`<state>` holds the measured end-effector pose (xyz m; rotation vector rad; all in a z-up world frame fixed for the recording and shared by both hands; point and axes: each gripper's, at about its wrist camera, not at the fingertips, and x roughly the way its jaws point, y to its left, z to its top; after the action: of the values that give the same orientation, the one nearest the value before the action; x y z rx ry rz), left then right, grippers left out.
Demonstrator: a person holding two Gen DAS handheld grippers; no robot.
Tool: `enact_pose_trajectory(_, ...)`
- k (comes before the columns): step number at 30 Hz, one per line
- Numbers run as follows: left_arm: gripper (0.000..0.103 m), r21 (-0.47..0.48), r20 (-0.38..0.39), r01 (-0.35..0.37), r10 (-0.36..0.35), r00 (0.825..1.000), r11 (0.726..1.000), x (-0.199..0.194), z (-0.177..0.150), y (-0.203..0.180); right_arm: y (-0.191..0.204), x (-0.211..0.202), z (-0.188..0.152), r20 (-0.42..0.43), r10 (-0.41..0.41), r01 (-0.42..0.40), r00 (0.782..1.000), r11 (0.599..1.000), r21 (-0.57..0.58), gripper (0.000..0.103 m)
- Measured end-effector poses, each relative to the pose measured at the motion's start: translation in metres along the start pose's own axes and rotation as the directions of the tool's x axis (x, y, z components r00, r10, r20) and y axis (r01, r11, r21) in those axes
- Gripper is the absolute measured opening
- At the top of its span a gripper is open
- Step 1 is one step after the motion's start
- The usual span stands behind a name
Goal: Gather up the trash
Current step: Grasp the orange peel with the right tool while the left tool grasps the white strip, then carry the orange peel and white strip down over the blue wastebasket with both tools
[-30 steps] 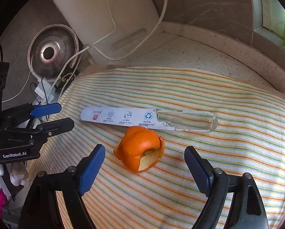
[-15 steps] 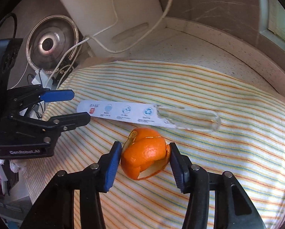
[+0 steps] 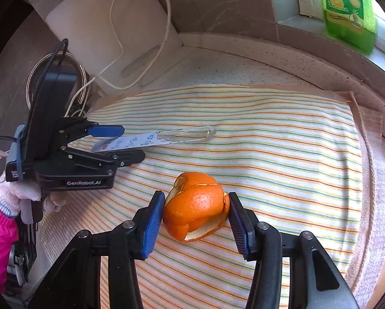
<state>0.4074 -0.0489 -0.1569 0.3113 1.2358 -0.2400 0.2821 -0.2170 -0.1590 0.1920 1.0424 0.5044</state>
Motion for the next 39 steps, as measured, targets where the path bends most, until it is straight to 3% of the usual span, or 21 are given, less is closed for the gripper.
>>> enact_pose_trajectory(5, 0.066, -0.047, 0.001, 0.036, -0.036, 0.999, 0.998, 0.008, 0.007, 0.003, -0.004, -0.003, -0.001, 0.003, 0.004, -0.004, 1.000, 1.000, 0.014, 0.051)
enact_pose_trajectory(8, 0.049, -0.066, 0.003, 0.072, -0.072, 0.997, 0.995, 0.011, 0.009, 0.005, -0.004, -0.003, -0.001, 0.002, 0.005, -0.005, 1.000, 1.000, 0.014, 0.051)
enact_pose_trajectory(10, 0.031, -0.075, 0.010, 0.076, -0.076, 0.997, 0.994, 0.009, 0.010, 0.007, -0.006, -0.003, -0.002, 0.002, 0.006, -0.006, 1.000, 1.000, 0.017, 0.051)
enact_pose_trajectory(14, 0.011, -0.119, 0.018, 0.101, -0.100, 0.995, 0.988, 0.002, 0.005, 0.016, -0.006, -0.002, -0.002, 0.004, 0.004, -0.004, 1.000, 1.000, 0.017, 0.051)
enact_pose_trajectory(19, 0.010, -0.179, 0.062, 0.149, -0.140, 0.988, 0.972, -0.013, -0.009, 0.025, -0.003, 0.000, -0.002, 0.006, 0.002, -0.002, 1.000, 1.000, 0.006, 0.050)
enact_pose_trajectory(24, 0.010, -0.262, 0.126, 0.222, -0.195, 0.973, 0.939, -0.036, -0.036, 0.029, -0.001, 0.000, -0.002, 0.012, 0.010, -0.011, 1.000, 1.000, 0.014, 0.049)
enact_pose_trajectory(30, 0.010, -0.305, 0.187, 0.205, -0.152, 0.971, 0.930, -0.067, -0.065, 0.031, 0.009, -0.007, -0.006, 0.031, 0.032, -0.033, 0.999, 0.999, 0.015, 0.048)
enact_pose_trajectory(39, 0.010, -0.412, 0.270, 0.219, -0.111, 0.956, 0.884, -0.116, -0.128, 0.039, 0.029, -0.043, -0.024, 0.082, 0.066, -0.067, 0.994, 0.998, 0.008, 0.047)
